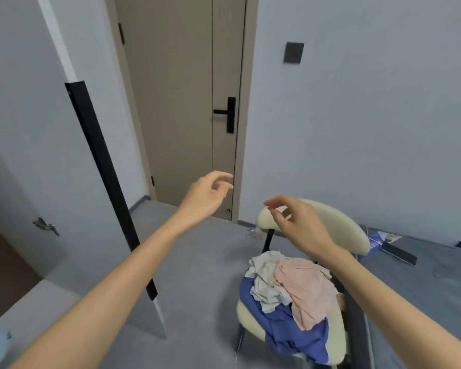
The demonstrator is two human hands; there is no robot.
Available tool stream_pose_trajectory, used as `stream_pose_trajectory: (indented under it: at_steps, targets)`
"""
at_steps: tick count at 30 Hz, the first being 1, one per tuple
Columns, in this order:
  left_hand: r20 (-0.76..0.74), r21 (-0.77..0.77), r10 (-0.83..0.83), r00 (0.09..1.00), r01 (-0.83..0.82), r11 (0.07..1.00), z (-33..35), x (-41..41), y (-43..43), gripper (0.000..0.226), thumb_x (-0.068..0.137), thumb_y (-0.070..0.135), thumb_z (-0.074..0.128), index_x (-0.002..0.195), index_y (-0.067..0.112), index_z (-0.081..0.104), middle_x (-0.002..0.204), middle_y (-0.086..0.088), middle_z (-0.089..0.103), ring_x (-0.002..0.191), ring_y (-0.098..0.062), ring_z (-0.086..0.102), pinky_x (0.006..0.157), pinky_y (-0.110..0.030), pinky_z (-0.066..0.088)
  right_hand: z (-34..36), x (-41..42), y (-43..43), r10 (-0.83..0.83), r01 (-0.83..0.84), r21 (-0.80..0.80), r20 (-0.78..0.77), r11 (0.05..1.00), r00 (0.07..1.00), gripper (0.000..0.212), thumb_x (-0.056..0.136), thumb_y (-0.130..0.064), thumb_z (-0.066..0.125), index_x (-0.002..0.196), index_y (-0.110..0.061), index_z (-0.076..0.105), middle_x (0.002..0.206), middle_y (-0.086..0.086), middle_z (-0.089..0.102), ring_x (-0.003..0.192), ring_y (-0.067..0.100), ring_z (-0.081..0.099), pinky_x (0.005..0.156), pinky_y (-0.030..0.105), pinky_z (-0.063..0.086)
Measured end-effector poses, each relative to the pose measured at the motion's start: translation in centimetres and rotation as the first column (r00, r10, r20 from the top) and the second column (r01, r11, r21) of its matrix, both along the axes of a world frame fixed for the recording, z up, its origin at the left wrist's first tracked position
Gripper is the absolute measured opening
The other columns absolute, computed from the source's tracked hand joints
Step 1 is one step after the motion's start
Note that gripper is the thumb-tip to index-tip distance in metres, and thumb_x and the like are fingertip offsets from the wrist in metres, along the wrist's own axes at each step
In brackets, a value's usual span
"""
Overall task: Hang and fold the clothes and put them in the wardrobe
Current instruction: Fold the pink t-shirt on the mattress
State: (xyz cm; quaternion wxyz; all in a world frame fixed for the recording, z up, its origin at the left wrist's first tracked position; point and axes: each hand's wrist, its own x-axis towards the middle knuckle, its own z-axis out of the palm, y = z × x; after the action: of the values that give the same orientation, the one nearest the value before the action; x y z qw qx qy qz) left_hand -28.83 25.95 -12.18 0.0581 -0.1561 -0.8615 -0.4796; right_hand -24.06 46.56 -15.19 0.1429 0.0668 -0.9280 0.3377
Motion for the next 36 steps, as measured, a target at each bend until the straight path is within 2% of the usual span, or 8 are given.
stream_pose_trajectory:
  at_steps: [4,9,15,19,23,27,30,36]
  targets:
    - [0.087,-0.016,-0.075,0.993,0.077,0.997,-4.9,-1.9,3.4,0.027,0.096,0.015,0.043,0.119,0.018,0.057,0.108,0.004,0.068,0.097,-0.018,0.062,0.077,-0.027,0.043,-3.9,0.6,3.3,-0.089,0.088,0.025,0.065,0.996,0.994,0.024,0.093,-0.016,0.051,0.113,-0.022,0.064,0.108,-0.01,0.068,0.077,0.006,0.06,0.078,0.032,0.052]
    - [0.241,-0.045,-0.169,0.956,0.185,0.982,-10.9,-4.3,6.5,0.028,0.096,0.012,0.044,0.121,0.011,0.055,0.115,-0.004,0.064,0.105,-0.024,0.059,0.087,-0.03,0.043,-8.9,0.6,6.7,-0.201,0.192,0.06,0.196,0.979,0.96,0.023,0.093,-0.018,0.052,0.112,-0.023,0.063,0.109,-0.011,0.066,0.081,0.007,0.062,0.08,0.034,0.052]
    - [0.382,-0.094,-0.22,0.898,0.274,0.957,-17.2,-7.7,9.1,0.029,0.095,0.014,0.044,0.123,0.014,0.053,0.116,-0.004,0.064,0.106,-0.022,0.059,0.09,-0.031,0.044,-15.3,0.1,10.0,-0.348,0.357,0.057,0.406,0.932,0.845,0.025,0.093,-0.014,0.051,0.114,-0.019,0.062,0.112,-0.006,0.063,0.082,0.012,0.059,0.075,0.025,0.042]
    - [0.46,-0.124,-0.214,0.862,0.302,0.945,-20.7,-9.3,11.0,0.031,0.093,0.013,0.045,0.124,0.013,0.053,0.116,-0.003,0.065,0.106,-0.023,0.059,0.09,-0.033,0.044,-19.6,-1.0,12.4,-0.41,0.472,0.012,0.514,0.882,0.754,0.027,0.091,-0.01,0.051,0.115,-0.014,0.062,0.117,0.002,0.063,0.096,0.014,0.055,0.081,0.024,0.039]
    - [0.526,-0.123,-0.165,0.835,0.266,0.956,-24.6,-11.1,13.4,0.031,0.092,0.011,0.045,0.121,0.014,0.055,0.118,-0.004,0.065,0.106,-0.022,0.06,0.087,-0.028,0.043,-24.0,-3.1,14.8,-0.42,0.551,-0.019,0.625,0.834,0.658,0.032,0.089,-0.008,0.052,0.12,-0.009,0.059,0.123,0.008,0.06,0.112,0.022,0.054,0.089,0.026,0.039]
    - [0.58,-0.13,-0.136,0.804,0.255,0.958,-27.8,-12.8,16.6,0.033,0.092,0.01,0.045,0.123,0.015,0.055,0.116,0.0,0.065,0.108,-0.018,0.058,0.082,-0.02,0.037,-28.8,-6.0,18.3,-0.4,0.585,-0.013,0.717,0.811,0.571,0.034,0.089,-0.008,0.052,0.122,-0.008,0.057,0.128,0.011,0.057,0.116,0.025,0.053,0.09,0.027,0.039]
    - [0.618,-0.141,-0.074,0.783,0.203,0.969,-30.6,-14.1,19.2,0.032,0.093,0.014,0.045,0.123,0.017,0.055,0.116,-0.003,0.064,0.104,-0.019,0.059,0.079,-0.022,0.038,-32.6,-7.6,20.8,-0.375,0.619,-0.004,0.793,0.785,0.48,0.034,0.091,-0.009,0.05,0.125,-0.007,0.054,0.131,0.012,0.054,0.118,0.027,0.051,0.089,0.028,0.04]
    - [0.716,-0.122,-0.024,0.697,0.158,0.98,-36.7,-14.4,24.1,0.033,0.094,0.013,0.042,0.124,0.019,0.052,0.114,-0.005,0.063,0.095,-0.015,0.055,0.081,-0.025,0.041,-39.0,-10.0,24.2,-0.236,0.616,0.017,0.932,0.787,0.275,0.054,0.096,-0.029,0.051,0.142,-0.008,0.034,0.142,0.013,0.043,0.127,0.033,0.044,0.105,0.041,0.038]
